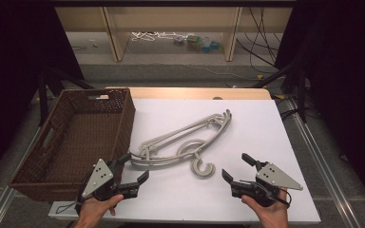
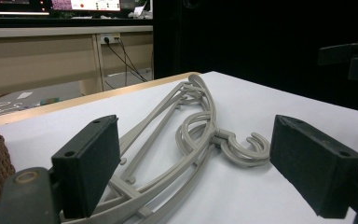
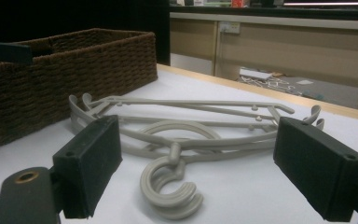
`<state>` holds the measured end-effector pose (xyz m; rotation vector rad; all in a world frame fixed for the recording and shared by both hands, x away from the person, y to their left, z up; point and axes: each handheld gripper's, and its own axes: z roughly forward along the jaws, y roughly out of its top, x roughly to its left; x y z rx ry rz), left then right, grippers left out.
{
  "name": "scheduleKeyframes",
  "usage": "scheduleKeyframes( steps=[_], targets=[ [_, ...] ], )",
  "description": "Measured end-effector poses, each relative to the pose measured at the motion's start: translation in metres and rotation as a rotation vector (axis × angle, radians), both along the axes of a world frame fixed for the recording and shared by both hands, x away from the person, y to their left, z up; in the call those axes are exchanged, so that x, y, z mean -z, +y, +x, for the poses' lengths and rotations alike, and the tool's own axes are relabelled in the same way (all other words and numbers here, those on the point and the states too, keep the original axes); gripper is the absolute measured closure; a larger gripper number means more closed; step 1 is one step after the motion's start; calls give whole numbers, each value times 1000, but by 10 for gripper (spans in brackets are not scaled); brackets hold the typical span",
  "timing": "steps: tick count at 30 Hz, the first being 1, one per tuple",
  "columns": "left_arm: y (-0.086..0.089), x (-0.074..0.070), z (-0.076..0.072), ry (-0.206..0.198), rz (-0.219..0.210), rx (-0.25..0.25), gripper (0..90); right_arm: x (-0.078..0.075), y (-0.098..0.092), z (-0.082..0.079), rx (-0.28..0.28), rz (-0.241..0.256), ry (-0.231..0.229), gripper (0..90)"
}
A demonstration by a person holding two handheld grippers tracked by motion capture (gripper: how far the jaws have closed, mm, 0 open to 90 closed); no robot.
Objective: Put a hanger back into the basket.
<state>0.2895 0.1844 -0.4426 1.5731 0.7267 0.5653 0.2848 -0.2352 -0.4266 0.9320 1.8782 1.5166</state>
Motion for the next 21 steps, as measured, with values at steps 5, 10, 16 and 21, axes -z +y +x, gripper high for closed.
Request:
scheduleKeyframes(
  steps=[5, 10, 16, 21],
  targets=[
    [-1, 0, 0, -1, -2, -4, 155, 0, -1, 0, 4, 0, 2, 160],
    [-4, 0, 0, -2, -4, 3, 155, 0, -2, 0, 4, 3, -1, 161],
    [-6, 0, -1, 5, 20, 13, 158, -1, -2, 0, 9, -3, 2, 161],
    [-10, -1, 0, 14, 4, 10, 157, 0, -2, 0, 12, -1, -4, 162]
  ],
)
